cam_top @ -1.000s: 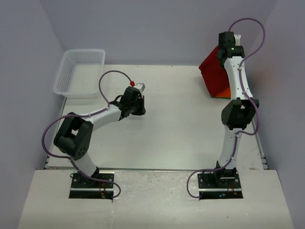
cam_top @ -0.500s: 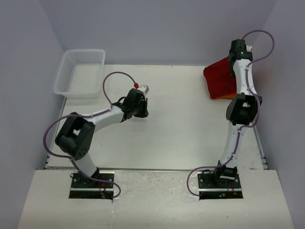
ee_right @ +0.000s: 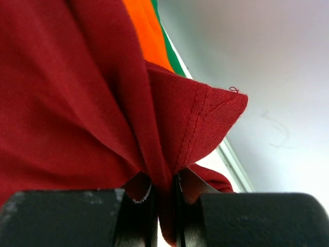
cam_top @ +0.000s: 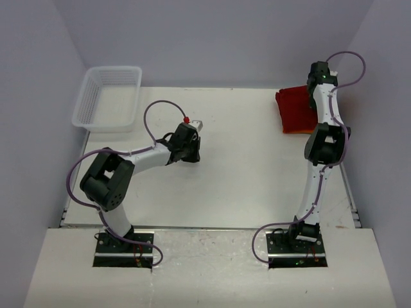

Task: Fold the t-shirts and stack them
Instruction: Put the neatly folded tshirt into the corner of the board with the right arm

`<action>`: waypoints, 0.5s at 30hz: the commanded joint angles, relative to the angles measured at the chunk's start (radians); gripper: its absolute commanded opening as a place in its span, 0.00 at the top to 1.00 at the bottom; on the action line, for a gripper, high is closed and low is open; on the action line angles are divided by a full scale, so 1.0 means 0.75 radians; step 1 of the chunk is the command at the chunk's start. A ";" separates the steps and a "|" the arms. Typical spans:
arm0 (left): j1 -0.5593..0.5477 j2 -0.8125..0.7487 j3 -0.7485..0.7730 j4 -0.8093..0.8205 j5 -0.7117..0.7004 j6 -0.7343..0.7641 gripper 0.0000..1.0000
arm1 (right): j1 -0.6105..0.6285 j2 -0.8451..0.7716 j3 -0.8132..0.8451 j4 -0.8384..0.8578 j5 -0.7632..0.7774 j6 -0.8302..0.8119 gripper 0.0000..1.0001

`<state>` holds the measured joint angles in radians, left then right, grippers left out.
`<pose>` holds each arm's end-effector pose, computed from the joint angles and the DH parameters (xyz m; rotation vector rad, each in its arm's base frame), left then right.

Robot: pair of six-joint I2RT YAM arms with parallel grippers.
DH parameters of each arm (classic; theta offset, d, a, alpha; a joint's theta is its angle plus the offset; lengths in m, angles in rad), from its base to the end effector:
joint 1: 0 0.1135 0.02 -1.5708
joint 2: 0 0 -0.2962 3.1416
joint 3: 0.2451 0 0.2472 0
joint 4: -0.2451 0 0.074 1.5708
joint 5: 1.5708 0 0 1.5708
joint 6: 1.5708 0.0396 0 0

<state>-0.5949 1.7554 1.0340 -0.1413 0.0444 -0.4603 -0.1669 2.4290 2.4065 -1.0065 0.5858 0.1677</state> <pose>0.3037 -0.2076 0.2051 0.1888 2.4959 -0.5138 0.5293 -0.1114 0.2701 0.6236 2.4336 -0.7547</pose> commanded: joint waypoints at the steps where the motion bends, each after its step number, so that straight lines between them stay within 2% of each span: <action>1: -0.019 0.008 0.037 -0.004 -0.029 0.010 1.00 | -0.019 0.007 0.031 0.015 0.031 0.040 1.00; 3: -0.021 0.008 0.037 -0.010 -0.035 0.012 1.00 | -0.037 0.005 0.031 0.015 0.015 0.044 0.99; 5: -0.025 0.010 0.041 -0.018 -0.037 0.008 1.00 | -0.049 0.007 0.045 0.015 0.025 0.048 0.88; 6: -0.029 0.008 0.045 -0.028 -0.037 0.008 1.00 | -0.052 0.007 0.049 0.015 0.013 0.051 0.71; 7: -0.035 0.006 0.053 -0.036 -0.047 0.008 1.00 | -0.052 0.009 0.060 0.017 0.002 0.051 0.32; 8: -0.039 0.001 0.053 -0.045 -0.053 0.006 1.00 | -0.052 0.011 0.084 0.017 0.008 0.057 0.21; 9: -0.039 -0.003 0.055 -0.049 -0.053 0.004 1.00 | -0.052 0.015 0.102 0.013 -0.016 0.059 0.05; 10: -0.045 -0.011 0.059 -0.055 -0.079 0.000 1.00 | -0.045 0.013 0.123 0.011 -0.018 0.065 0.01; 15: -0.074 -0.043 0.045 -0.065 -0.153 -0.028 1.00 | 0.002 -0.150 0.068 0.096 -0.018 0.055 0.01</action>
<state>-0.6346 1.7565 1.0420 -0.1791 -0.0181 -0.4629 -0.1974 2.4386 2.4500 -0.9890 0.5812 0.1978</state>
